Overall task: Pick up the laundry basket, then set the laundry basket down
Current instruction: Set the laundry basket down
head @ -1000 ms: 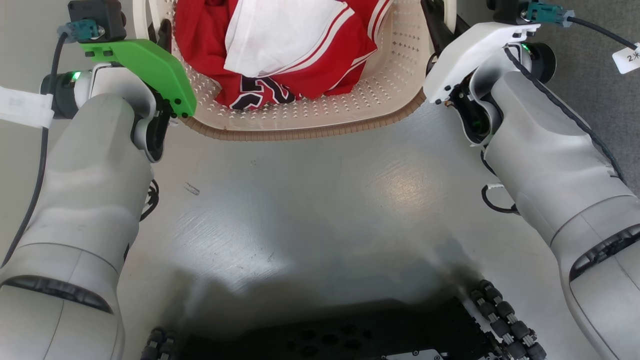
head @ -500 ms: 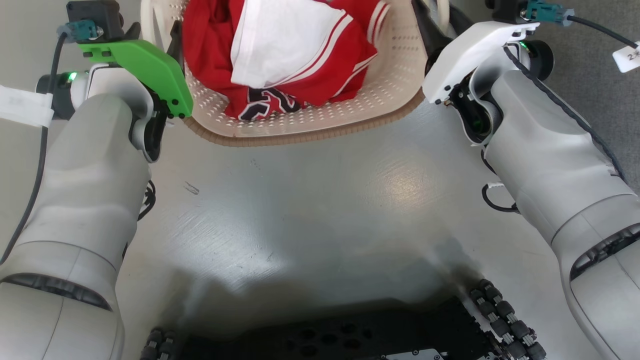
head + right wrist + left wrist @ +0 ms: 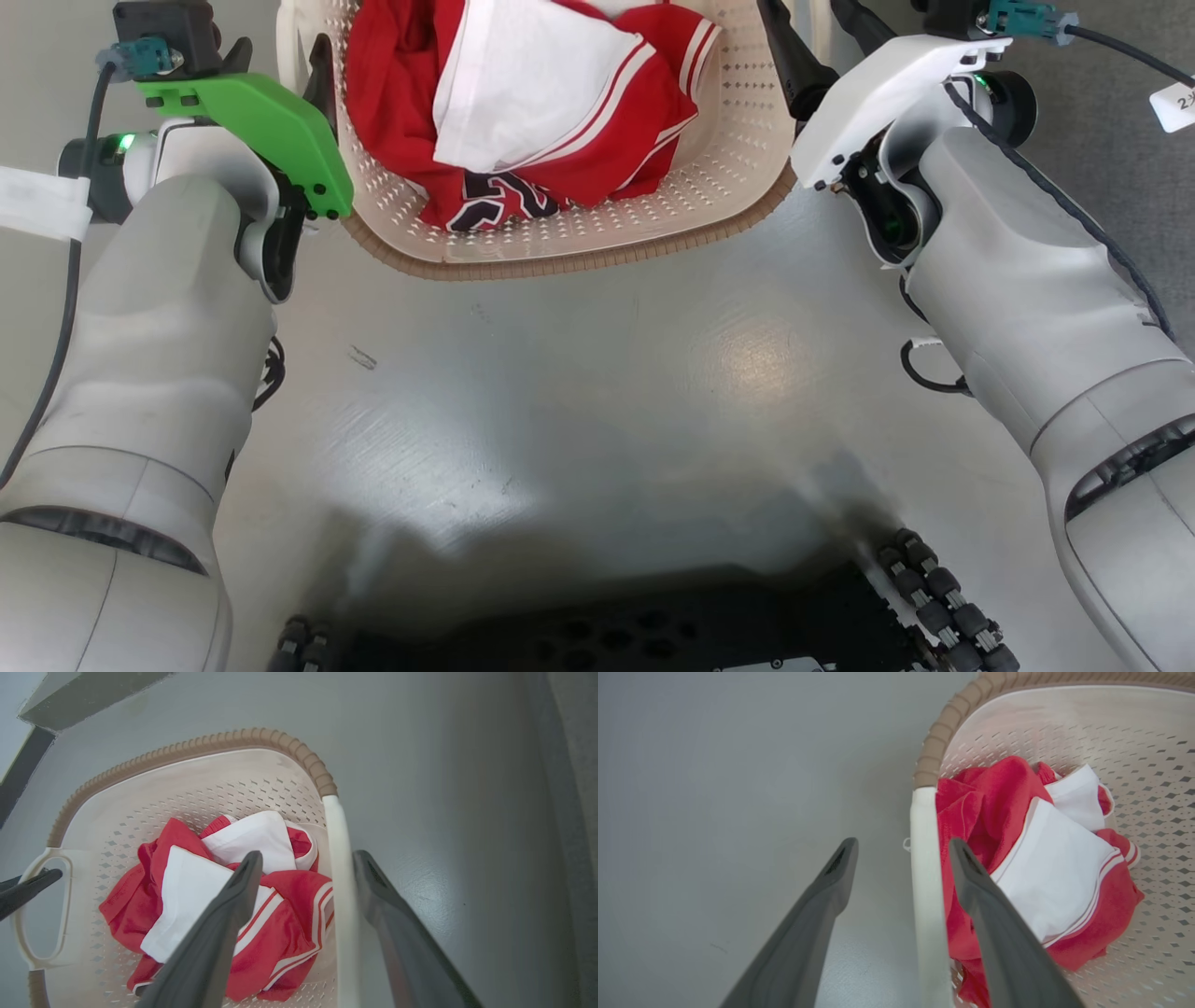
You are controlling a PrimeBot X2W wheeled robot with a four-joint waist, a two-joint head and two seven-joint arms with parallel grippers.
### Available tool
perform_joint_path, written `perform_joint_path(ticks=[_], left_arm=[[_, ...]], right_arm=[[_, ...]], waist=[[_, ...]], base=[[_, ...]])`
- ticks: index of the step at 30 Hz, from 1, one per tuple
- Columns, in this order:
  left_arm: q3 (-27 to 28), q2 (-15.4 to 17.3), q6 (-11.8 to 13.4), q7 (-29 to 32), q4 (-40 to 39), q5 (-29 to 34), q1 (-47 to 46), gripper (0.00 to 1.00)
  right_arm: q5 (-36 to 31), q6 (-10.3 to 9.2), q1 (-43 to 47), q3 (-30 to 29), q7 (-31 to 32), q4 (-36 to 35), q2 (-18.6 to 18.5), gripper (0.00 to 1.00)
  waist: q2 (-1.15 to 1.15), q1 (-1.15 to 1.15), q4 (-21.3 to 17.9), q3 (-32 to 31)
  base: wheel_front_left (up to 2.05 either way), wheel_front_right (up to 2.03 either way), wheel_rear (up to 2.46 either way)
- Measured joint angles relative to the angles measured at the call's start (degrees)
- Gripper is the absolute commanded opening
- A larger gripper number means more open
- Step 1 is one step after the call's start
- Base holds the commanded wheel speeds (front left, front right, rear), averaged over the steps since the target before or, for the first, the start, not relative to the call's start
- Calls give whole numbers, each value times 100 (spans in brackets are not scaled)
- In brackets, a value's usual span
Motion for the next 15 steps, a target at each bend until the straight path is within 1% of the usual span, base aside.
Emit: perform_joint_path(ticks=[8, 15], left_arm=[[5, -20, -98, -142, 77, -4, 60, 100], [7, -51, -170, -267, 134, -30, 319, 100]], right_arm=[[-4, 0, 14, -29, -1, -36, 8, 100], [-41, -1, 140, -86, -1, -35, 8, 100]], waist=[[0, 0, 2, -232], [0, 0, -2, -525]], base=[[0, 0, 0], [0, 0, 0]])
